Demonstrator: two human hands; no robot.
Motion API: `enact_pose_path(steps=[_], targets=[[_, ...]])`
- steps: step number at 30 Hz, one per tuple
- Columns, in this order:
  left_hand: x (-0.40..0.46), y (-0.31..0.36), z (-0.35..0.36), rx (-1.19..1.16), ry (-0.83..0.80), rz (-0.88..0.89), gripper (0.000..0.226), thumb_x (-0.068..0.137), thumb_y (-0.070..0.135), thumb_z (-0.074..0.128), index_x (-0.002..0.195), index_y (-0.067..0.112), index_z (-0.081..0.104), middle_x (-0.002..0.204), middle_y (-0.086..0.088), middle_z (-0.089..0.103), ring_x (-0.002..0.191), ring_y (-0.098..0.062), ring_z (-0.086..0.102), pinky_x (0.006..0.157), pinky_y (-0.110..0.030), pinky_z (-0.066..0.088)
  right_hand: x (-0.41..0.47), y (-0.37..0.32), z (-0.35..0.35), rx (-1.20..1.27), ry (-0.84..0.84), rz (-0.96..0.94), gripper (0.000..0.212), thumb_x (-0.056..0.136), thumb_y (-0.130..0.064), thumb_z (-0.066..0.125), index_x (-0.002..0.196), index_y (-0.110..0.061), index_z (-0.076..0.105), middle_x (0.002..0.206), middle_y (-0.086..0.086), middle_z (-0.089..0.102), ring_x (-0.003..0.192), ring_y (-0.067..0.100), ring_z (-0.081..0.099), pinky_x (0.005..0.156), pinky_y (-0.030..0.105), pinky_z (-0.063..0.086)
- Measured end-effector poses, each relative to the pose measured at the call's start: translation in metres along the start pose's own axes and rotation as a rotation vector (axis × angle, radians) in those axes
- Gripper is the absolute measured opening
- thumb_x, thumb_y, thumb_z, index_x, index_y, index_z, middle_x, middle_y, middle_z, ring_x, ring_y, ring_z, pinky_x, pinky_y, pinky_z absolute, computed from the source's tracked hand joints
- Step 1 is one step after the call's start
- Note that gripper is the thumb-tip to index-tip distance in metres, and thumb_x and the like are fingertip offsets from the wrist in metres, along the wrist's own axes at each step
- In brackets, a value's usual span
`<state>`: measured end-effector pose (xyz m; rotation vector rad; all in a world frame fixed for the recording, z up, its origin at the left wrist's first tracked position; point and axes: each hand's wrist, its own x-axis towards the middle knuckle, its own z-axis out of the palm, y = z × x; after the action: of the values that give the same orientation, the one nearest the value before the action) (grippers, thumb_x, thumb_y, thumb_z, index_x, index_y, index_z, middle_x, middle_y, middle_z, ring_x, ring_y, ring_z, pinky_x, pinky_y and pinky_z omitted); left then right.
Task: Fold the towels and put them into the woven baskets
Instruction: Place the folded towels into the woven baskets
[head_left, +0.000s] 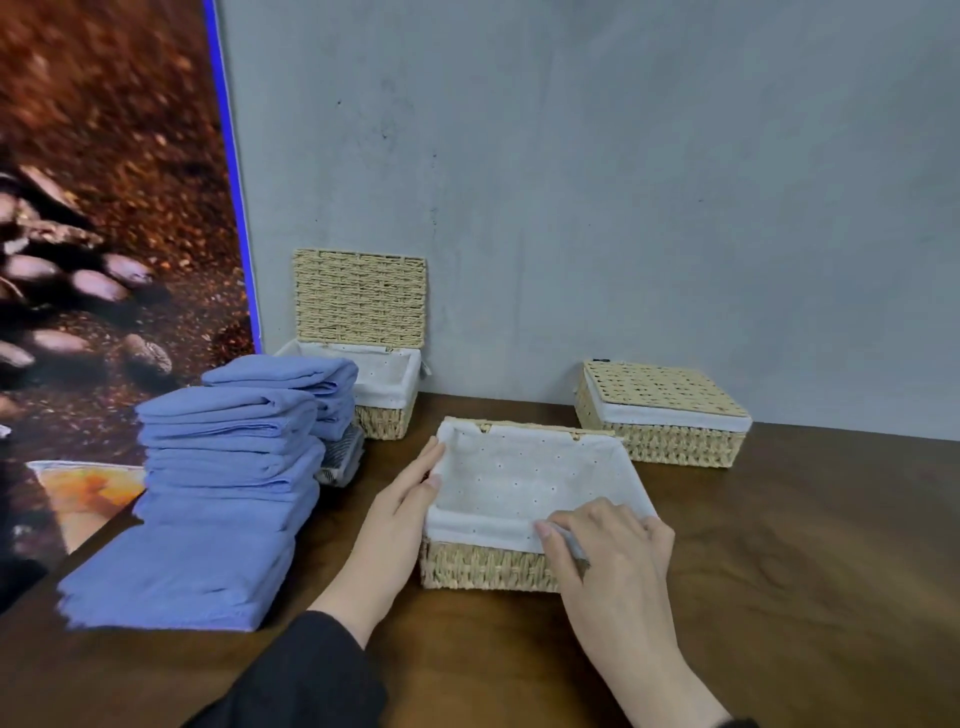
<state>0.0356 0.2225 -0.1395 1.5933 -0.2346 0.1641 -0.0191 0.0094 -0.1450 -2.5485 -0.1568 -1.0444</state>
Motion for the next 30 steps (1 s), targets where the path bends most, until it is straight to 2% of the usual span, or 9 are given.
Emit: enact_pose_path(steps=[5, 8, 12, 16, 20, 23, 26, 28, 30], targets=[[-0.035, 0.005, 0.003, 0.045, -0.039, 0.031, 0.038, 0.105, 0.020, 0.049, 0.139, 0.035, 0.059, 0.146, 0.030, 0.047, 0.131, 0.022, 0.036, 0.104, -0.001, 0.030, -0.035, -0.006, -0.040, -0.007, -0.024, 0.039, 0.030, 0.096, -0.053, 0.045, 0.082, -0.042, 0.069, 0.084, -0.021, 0.057, 0.085, 0.003, 0.054, 0.086, 0.031, 0.022], [-0.049, 0.007, 0.006, 0.099, -0.053, 0.045, 0.036, 0.105, 0.024, 0.050, 0.139, 0.033, 0.059, 0.146, 0.027, 0.048, 0.130, 0.022, 0.037, 0.097, 0.005, 0.029, -0.045, -0.007, -0.056, -0.018, -0.071, 0.061, 0.026, 0.097, -0.051, 0.049, 0.080, -0.044, 0.067, 0.084, -0.024, 0.057, 0.087, 0.002, 0.055, 0.086, 0.031, 0.022], [-0.064, 0.015, -0.002, 0.281, 0.050, 0.154, 0.032, 0.105, 0.029, 0.050, 0.133, 0.030, 0.064, 0.134, 0.025, 0.058, 0.121, 0.024, 0.044, 0.096, 0.003, 0.031, -0.035, -0.019, -0.071, 0.023, -0.150, 0.076, 0.016, 0.097, -0.047, 0.054, 0.087, -0.048, 0.067, 0.095, -0.020, 0.058, 0.095, 0.001, 0.050, 0.092, 0.033, 0.023], [-0.078, 0.015, -0.040, 0.579, 0.264, 0.442, 0.033, 0.104, 0.034, 0.044, 0.115, 0.022, 0.073, 0.112, 0.014, 0.068, 0.109, 0.003, 0.058, 0.097, -0.014, 0.044, -0.015, -0.064, -0.083, 0.239, -0.158, 0.041, 0.020, 0.097, -0.041, 0.054, 0.105, -0.033, 0.070, 0.110, -0.017, 0.058, 0.105, -0.005, 0.044, 0.100, 0.031, 0.038], [-0.084, 0.015, -0.105, 0.799, 0.467, 0.607, 0.038, 0.103, 0.031, 0.043, 0.085, 0.012, 0.070, 0.082, 0.004, 0.066, 0.081, -0.014, 0.058, 0.081, -0.033, 0.043, -0.003, -0.132, -0.070, 0.381, -0.284, -0.061, 0.034, 0.096, -0.054, 0.042, 0.112, -0.036, 0.066, 0.112, -0.025, 0.058, 0.108, -0.007, 0.052, 0.089, 0.005, 0.036], [-0.089, 0.009, -0.145, 0.848, 0.556, 0.403, 0.055, 0.103, 0.043, 0.035, 0.075, 0.007, 0.066, 0.069, -0.002, 0.062, 0.072, -0.017, 0.054, 0.076, -0.034, 0.039, 0.003, -0.175, -0.032, 0.440, -0.457, -0.046, 0.033, 0.101, -0.050, 0.048, 0.127, -0.036, 0.062, 0.117, -0.024, 0.060, 0.107, -0.006, 0.057, 0.088, 0.009, 0.045], [-0.092, 0.004, -0.160, 0.805, 0.546, 0.203, 0.064, 0.098, 0.056, 0.026, 0.080, 0.011, 0.068, 0.069, 0.000, 0.066, 0.070, -0.018, 0.056, 0.070, -0.038, 0.045, 0.007, -0.204, 0.015, 0.508, -0.648, 0.084, 0.048, 0.104, -0.046, 0.048, 0.145, -0.022, 0.052, 0.139, -0.008, 0.060, 0.122, 0.007, 0.057, 0.094, 0.019, 0.042], [-0.094, 0.003, -0.162, 0.769, 0.536, 0.201, 0.061, 0.097, 0.057, 0.026, 0.080, 0.016, 0.068, 0.067, 0.003, 0.066, 0.063, -0.016, 0.058, 0.064, -0.043, 0.047, 0.007, -0.217, 0.038, 0.578, -0.770, 0.233, 0.054, 0.104, -0.048, 0.048, 0.144, -0.012, 0.050, 0.142, 0.003, 0.057, 0.127, 0.019, 0.055, 0.093, 0.023, 0.040], [-0.095, 0.002, -0.163, 0.774, 0.523, 0.217, 0.060, 0.098, 0.057, 0.027, 0.080, 0.017, 0.068, 0.065, 0.003, 0.065, 0.061, -0.015, 0.059, 0.062, -0.044, 0.047, 0.005, -0.224, 0.058, 0.570, -0.805, 0.316, 0.055, 0.099, -0.058, 0.051, 0.134, -0.015, 0.056, 0.132, 0.004, 0.062, 0.120, 0.024, 0.059, 0.100, 0.035, 0.046]])
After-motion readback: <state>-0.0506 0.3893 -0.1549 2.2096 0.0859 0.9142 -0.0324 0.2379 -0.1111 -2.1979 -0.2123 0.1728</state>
